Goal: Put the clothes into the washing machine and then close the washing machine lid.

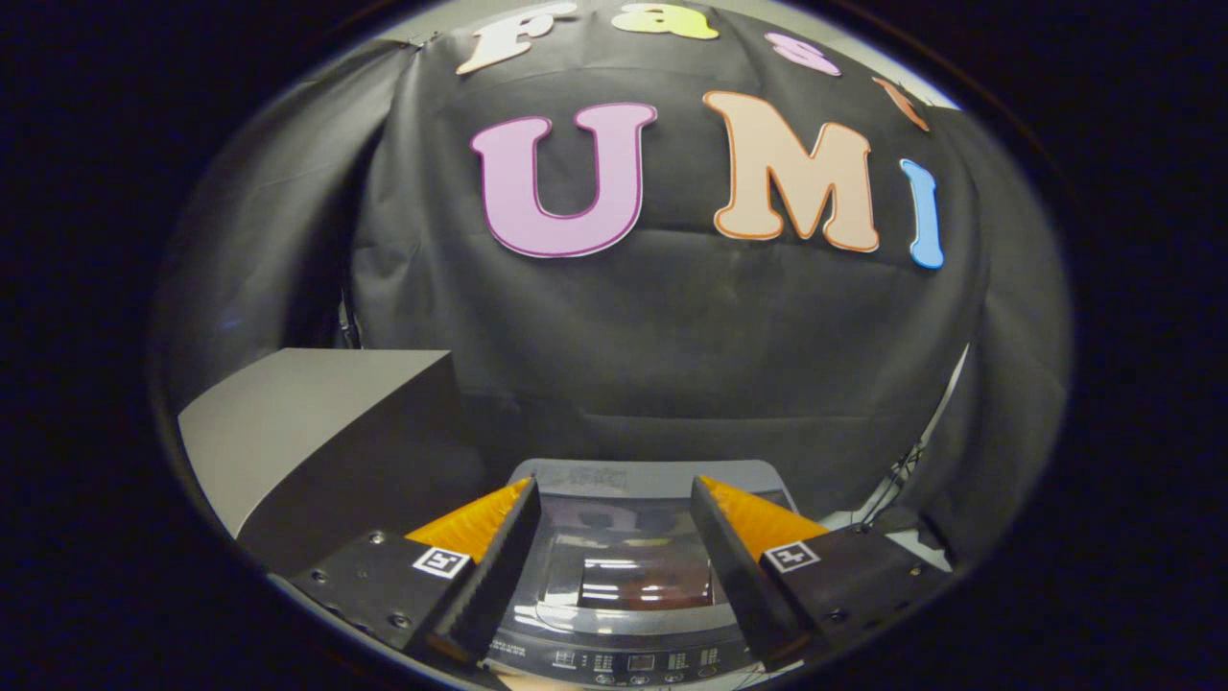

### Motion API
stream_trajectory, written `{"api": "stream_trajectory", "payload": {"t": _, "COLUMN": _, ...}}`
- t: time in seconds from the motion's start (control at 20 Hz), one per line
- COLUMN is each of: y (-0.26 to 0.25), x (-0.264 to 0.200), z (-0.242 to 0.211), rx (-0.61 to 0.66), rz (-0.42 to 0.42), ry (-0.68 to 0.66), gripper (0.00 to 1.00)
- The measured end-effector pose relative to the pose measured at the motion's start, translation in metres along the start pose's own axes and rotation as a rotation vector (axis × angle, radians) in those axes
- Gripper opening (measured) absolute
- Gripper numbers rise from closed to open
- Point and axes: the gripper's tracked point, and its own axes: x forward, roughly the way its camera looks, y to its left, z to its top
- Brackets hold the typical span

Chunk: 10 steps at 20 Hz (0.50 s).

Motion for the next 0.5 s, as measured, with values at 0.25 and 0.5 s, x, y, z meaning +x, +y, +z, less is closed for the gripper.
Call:
{"api": "stream_trajectory", "payload": {"t": 0.25, "y": -0.004, "x": -0.007, "z": 0.004, "rx": 0.011, "rz": 0.001, "ry": -0.031, "gripper": 0.96}}
{"api": "stream_trajectory", "payload": {"t": 0.5, "y": -0.007, "x": -0.013, "z": 0.003, "rx": 0.029, "rz": -0.001, "ry": -0.064, "gripper": 0.96}}
